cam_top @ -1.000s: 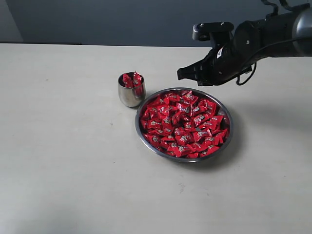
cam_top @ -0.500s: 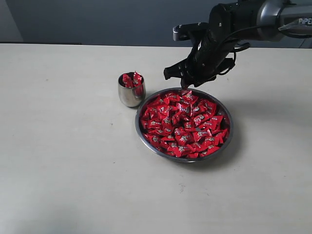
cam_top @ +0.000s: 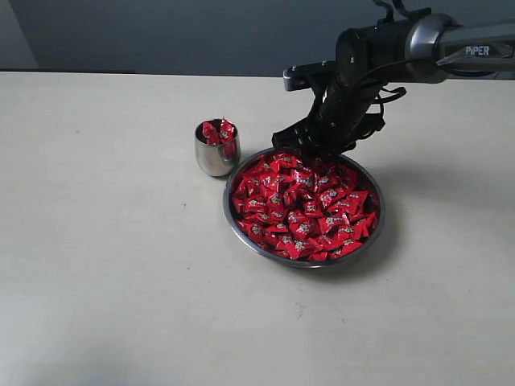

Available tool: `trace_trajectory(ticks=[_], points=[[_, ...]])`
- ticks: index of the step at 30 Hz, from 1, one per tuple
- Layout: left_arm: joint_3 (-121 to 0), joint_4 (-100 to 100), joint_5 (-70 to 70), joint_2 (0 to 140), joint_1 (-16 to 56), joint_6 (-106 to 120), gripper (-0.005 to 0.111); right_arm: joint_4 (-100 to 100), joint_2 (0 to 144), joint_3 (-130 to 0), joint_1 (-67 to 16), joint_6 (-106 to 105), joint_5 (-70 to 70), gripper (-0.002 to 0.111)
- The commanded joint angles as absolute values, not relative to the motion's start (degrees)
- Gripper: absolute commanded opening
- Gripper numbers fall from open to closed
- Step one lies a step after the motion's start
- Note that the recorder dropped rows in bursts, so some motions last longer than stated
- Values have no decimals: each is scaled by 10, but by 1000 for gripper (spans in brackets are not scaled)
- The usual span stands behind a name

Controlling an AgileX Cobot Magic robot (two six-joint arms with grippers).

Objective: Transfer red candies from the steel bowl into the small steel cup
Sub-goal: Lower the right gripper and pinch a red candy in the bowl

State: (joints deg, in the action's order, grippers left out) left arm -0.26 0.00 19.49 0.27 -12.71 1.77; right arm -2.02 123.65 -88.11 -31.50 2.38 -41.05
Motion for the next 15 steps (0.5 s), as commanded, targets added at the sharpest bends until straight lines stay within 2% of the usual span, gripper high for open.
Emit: trace_trajectory(ticks=[1,15], points=[[0,-3,189,0,-124,17,0,-10,1245,-884,-314,19,-415,35],[0,-3,189,0,-124,17,0,0,1250,-884,-314,19,-387,35]])
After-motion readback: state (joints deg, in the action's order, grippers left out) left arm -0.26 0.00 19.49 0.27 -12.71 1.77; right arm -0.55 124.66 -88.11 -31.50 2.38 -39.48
